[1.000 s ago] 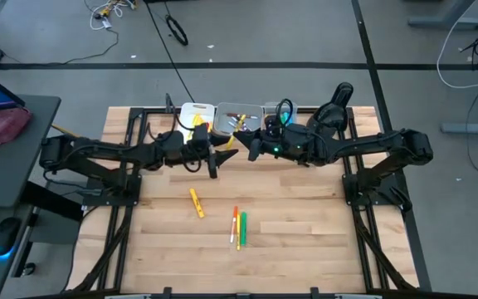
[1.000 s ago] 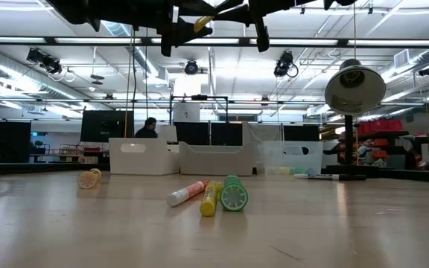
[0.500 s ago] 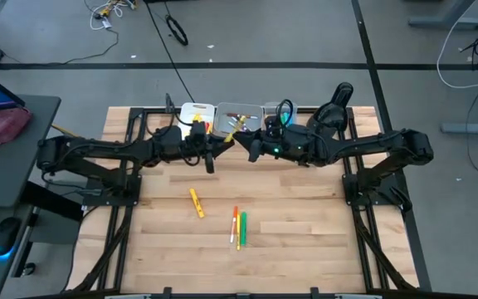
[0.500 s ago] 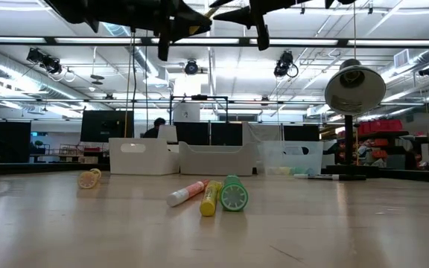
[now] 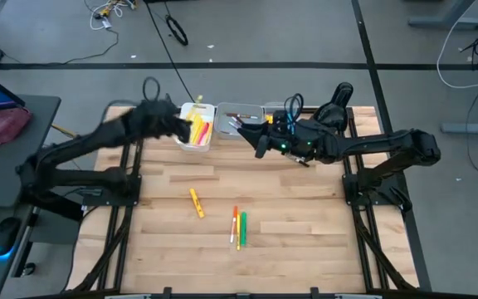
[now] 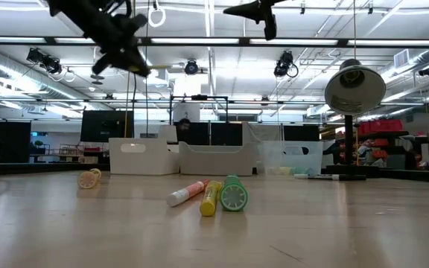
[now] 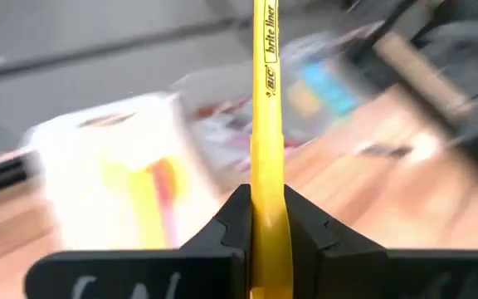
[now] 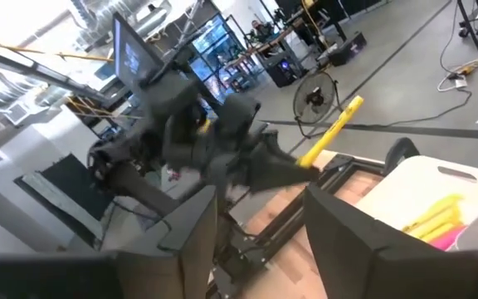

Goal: Pick & Place Markers
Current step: Put the yellow pen into the white bin

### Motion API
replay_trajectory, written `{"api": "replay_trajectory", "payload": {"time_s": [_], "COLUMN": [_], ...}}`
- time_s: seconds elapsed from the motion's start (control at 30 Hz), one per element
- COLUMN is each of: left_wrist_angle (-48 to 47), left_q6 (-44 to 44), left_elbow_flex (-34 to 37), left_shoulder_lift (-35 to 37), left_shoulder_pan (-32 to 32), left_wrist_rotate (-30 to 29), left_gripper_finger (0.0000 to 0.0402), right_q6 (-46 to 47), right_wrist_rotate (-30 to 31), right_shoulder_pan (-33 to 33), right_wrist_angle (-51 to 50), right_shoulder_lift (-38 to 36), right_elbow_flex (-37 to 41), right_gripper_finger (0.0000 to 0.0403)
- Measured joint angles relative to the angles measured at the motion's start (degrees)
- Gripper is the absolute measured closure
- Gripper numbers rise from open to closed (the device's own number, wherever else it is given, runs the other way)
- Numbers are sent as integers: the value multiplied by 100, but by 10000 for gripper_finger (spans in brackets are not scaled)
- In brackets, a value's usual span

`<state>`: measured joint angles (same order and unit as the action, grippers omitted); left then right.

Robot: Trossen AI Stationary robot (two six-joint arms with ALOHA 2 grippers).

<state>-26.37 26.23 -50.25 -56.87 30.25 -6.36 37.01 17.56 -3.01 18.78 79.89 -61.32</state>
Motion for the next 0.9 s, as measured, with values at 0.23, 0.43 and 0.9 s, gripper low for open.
{"api": "replay_trajectory", "payload": {"time_s": [0.23, 0.43, 0.9], "left_wrist_angle": [-2360, -2962, -2669], "left_q6": [-1019, -1517, -1487], "left_elbow_flex": [-1215, -1543, -1824], "left_shoulder_lift": [-1430, -2892, -4116], "left_shoulder_pan": [1732, 2188, 2326], "left_wrist_rotate": [1713, 1849, 1536], "left_gripper_finger": [363, 359, 339], "right_q6": [23, 171, 431], "right_wrist_rotate": [0, -2, -4], "right_shoulder_pan": [0, 9, 240], "right_wrist_angle": [-51, -131, -354], "right_shoulder_lift": [104, 106, 106], "right_elbow_flex": [0, 0, 0], "right_gripper_finger": [236, 244, 246]}}
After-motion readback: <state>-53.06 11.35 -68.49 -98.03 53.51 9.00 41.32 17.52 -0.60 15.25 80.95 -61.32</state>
